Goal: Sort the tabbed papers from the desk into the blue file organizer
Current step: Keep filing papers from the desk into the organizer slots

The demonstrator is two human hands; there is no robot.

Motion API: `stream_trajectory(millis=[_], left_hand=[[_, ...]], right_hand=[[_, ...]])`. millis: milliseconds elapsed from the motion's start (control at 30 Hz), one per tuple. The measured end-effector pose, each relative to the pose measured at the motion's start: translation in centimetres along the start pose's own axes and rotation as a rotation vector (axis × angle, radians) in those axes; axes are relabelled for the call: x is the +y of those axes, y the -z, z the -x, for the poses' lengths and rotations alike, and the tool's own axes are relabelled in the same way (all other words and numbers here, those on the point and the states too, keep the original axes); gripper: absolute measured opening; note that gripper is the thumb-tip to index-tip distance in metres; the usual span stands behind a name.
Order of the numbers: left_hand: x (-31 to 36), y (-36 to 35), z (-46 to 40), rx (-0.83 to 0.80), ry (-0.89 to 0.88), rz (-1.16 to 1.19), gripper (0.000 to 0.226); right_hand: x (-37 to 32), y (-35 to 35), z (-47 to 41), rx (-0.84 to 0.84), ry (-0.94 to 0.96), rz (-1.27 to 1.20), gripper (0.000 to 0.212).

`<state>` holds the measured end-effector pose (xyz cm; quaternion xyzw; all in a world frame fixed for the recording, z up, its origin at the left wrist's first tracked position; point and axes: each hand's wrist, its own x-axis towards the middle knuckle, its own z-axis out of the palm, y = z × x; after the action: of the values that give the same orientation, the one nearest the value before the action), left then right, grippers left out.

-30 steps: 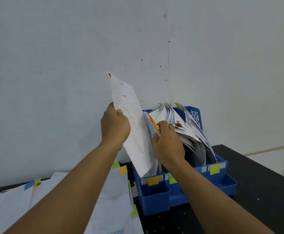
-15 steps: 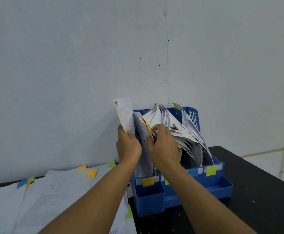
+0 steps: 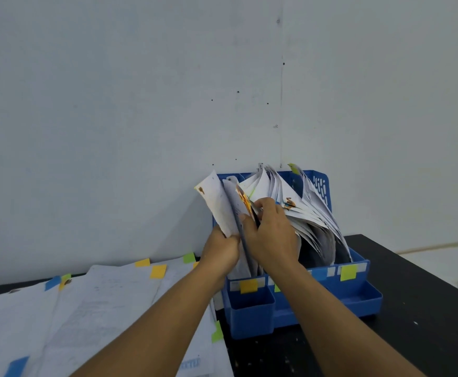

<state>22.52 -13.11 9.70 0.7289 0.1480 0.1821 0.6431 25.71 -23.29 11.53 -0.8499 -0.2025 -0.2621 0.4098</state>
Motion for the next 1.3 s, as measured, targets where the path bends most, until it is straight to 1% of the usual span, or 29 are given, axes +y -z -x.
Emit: stream_trajectory(millis=[33, 133, 167, 233, 367, 433, 500, 567, 667, 733, 833, 900, 1000, 1067, 1133, 1167, 1233, 1300], left_hand=[[0.0, 0.7, 0.3, -0.012, -0.006, -0.021, 0.052], [-0.4, 3.4, 2.2, -0.074, 0.023, -0.073, 0.084], [-0.7, 4.5, 3.2, -0.091, 0.038, -0.092, 0.09], [-1.4, 6.4, 5.3, -0.1, 0.039, -0.141, 0.085], [-4.0, 11.4, 9.1, -0.016, -0.011, -0.337, 0.057], [-5.5, 14.2, 10.2, 0.052, -0.034, -0.476, 0.048], [-6.9, 16.7, 11.2, 0.122, -0.038, -0.609, 0.044], [-8.1, 18.6, 12.0, 0.184, -0.013, -0.726, 0.043], [-9.9, 20.3, 13.2, 0.208, 0.032, -0.797, 0.048], [-10.9, 20.6, 13.9, 0.185, 0.053, -0.816, 0.057], [-12.0, 20.6, 14.5, 0.122, 0.074, -0.86, 0.077], [-12.6, 20.5, 14.8, 0.091, 0.072, -0.936, 0.083], [-13.5, 20.5, 14.7, 0.114, 0.008, -1.008, 0.073], [-13.9, 20.6, 14.6, 0.128, -0.048, -1.039, 0.064], [-13.9, 20.5, 14.6, 0.147, -0.117, -1.069, 0.061], [-13.8, 20.4, 14.6, 0.164, -0.141, -1.056, 0.055], [-13.7, 20.4, 14.5, 0.222, -0.195, -1.013, 0.034], [-13.8, 20.4, 14.5, 0.287, -0.267, -0.942, 0.021]], right_hand=[[-0.1, 0.0, 0.1, 0.0, 0.003, 0.007, 0.035], [0.0, -0.1, 0.9, 0.01, 0.01, 0.013, 0.036], [0.0, -0.3, 1.2, 0.024, 0.016, 0.01, 0.037], [0.0, -0.6, 2.0, 0.042, 0.019, 0.001, 0.038], [-1.4, -1.5, 4.6, 0.094, 0.036, -0.068, 0.042], [-2.6, -2.0, 6.6, 0.139, 0.098, -0.154, 0.04], [-3.6, -2.7, 8.8, 0.123, 0.175, -0.218, 0.036], [-4.2, -3.7, 10.7, 0.024, 0.208, -0.225, 0.034], [-4.0, -5.4, 13.2, -0.183, 0.163, -0.185, 0.035], [-3.5, -6.5, 14.6, -0.305, 0.123, -0.126, 0.035], [-2.8, -7.6, 16.3, -0.482, 0.103, 0.018, 0.036], [-2.5, -8.1, 17.1, -0.567, 0.126, 0.129, 0.039], [-2.0, -8.5, 18.0, -0.601, 0.204, 0.229, 0.041], [-1.9, -8.7, 18.2, -0.595, 0.218, 0.237, 0.041], [-1.9, -8.7, 18.2, -0.593, 0.221, 0.24, 0.041], [-1.9, -8.6, 18.2, -0.596, 0.225, 0.244, 0.041], [-1.9, -8.5, 18.2, -0.607, 0.224, 0.243, 0.041], [-2.0, -8.5, 18.2, -0.621, 0.217, 0.237, 0.041]])
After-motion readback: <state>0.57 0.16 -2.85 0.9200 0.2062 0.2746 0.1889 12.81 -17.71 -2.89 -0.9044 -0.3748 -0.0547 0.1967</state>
